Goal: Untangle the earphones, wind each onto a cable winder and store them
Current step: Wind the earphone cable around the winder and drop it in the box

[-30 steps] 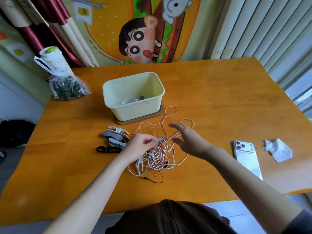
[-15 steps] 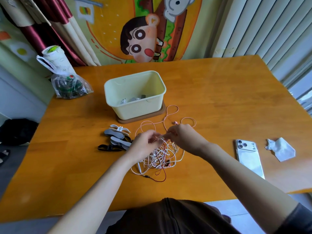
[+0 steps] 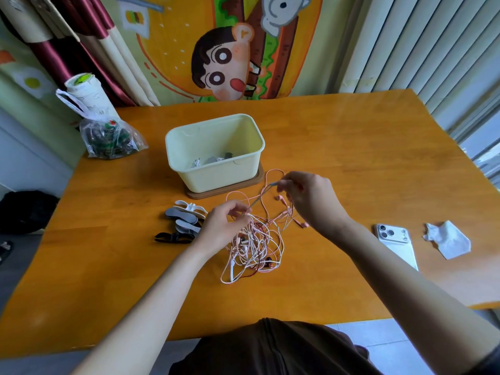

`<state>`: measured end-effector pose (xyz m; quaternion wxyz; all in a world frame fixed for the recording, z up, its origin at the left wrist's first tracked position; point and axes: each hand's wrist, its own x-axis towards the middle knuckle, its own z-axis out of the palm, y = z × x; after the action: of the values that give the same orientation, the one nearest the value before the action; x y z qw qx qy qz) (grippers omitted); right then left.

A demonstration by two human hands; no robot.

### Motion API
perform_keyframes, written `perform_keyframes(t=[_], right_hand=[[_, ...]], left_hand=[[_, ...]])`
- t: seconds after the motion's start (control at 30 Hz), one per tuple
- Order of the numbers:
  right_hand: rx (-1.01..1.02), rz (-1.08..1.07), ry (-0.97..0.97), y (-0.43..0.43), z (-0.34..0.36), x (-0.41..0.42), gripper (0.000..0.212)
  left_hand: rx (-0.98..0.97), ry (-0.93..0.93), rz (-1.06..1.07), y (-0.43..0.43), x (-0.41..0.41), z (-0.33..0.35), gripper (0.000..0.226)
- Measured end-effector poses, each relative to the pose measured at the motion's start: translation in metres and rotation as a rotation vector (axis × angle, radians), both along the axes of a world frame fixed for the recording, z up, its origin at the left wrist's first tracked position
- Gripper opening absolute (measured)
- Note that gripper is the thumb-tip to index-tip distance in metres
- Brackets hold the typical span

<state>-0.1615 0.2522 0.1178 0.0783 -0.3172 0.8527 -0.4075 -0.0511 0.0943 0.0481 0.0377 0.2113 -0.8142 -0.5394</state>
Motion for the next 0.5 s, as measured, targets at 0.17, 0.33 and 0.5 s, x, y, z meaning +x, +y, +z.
perform_keyframes(t=[0.17,0.33,0.5], right_hand=[[-0.069,-0.059,-0.011,-0.002,0.009,-0.001,0.022],[-0.107,-0.115,-0.037,0.0,0.014,-0.006,0.022],[-0.138,-0.121,-0.057,-0.001,0.015,-0.004,0.023]], left_hand=[[0.168,0.001,-0.044,0.002,0.002,0.005,0.022],[0.107,0.004,-0.015,0.001,0.006,0.0,0.016],[0.046,0.011,0.022,-0.003,0.006,-0.002,0.012]])
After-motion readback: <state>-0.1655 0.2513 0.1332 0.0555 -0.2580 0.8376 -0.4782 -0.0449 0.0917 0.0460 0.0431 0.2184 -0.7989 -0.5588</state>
